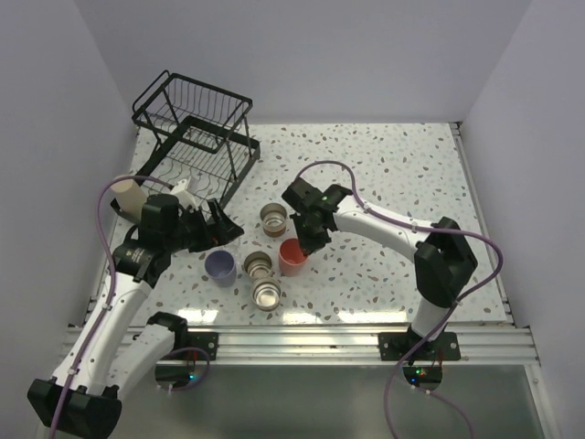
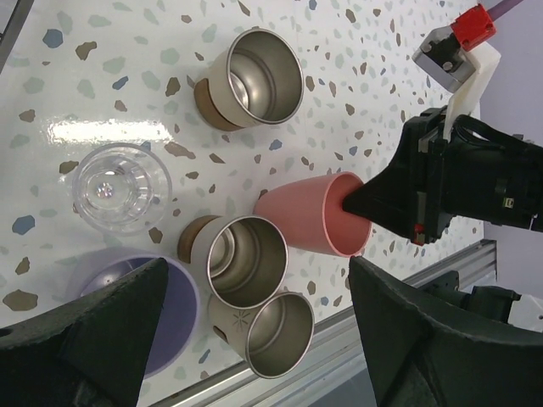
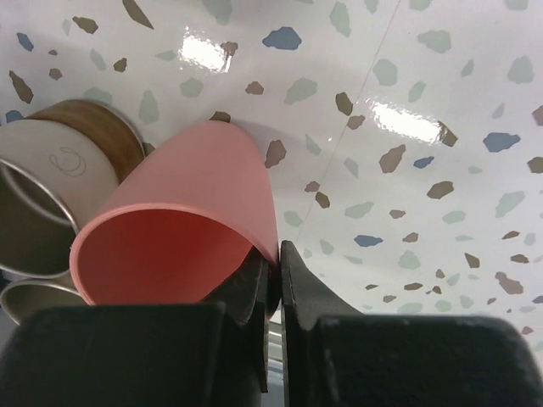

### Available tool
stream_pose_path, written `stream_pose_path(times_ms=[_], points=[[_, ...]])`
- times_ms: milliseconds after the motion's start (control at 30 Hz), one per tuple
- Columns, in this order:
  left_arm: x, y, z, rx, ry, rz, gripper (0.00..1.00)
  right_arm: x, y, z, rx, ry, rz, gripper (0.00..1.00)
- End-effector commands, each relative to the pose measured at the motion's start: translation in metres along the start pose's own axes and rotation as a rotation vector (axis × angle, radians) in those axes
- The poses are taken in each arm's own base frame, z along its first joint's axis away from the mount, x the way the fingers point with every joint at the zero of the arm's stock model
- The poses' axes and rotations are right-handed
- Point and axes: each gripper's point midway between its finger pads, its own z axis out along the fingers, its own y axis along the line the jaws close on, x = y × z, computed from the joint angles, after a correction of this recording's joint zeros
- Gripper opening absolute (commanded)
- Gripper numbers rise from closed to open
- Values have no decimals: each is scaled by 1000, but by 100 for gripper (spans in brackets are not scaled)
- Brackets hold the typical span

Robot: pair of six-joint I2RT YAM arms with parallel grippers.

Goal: Load the cups into the dish rack

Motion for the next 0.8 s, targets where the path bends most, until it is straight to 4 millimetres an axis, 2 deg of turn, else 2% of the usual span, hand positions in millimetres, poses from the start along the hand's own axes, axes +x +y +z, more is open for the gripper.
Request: stream_pose_path(times_ms=[0, 33, 67, 100, 167, 267, 333, 367, 400, 467, 567, 600, 667, 733, 767], points=[[-8, -11, -3, 39, -24, 43, 90, -27, 6, -34, -12, -106, -55, 0], [-6, -8, 0, 35, -16, 39, 90, -29, 4, -43, -7, -119, -80, 0], [-5, -10, 0, 46, -13, 40, 90, -33, -5, -63, 27, -144, -102, 0], [-5, -9, 1, 46, -10, 42, 90, -33, -13, -71, 59, -155, -106, 0], [-1, -4, 5, 30, 9, 48, 90, -21, -14, -87, 16, -167, -75, 0], [0, -1, 9, 12, 44, 61, 91, -11, -20, -99, -4, -191, -13, 0], [-4, -3, 11, 6, 65, 86, 95, -11, -23, -107, -7, -210, 7, 0], [-4, -2, 11, -5, 78, 92, 100, -11, -24, -117, -18, -222, 13, 0], [-6, -3, 13, -12, 91, 100, 100, -12, -26, -124, -27, -232, 24, 0], [-18, -9, 15, -26, 91, 124, 100, -16, -27, -140, -56, -263, 39, 0], [-28, -23, 20, -39, 106, 146, 100, -19, -21, -175, -188, -320, 69, 0], [-26, -30, 22, -36, 122, 162, 100, -19, -20, -201, -250, -392, 85, 0], [-34, -43, 24, -50, 121, 183, 100, -24, -13, -228, -343, -501, 100, 0], [-28, -64, 26, -16, 147, 217, 100, -20, -16, -260, -416, -596, 138, 0], [-17, -76, 27, 16, 178, 251, 99, -20, -16, -266, -438, -623, 146, 0]])
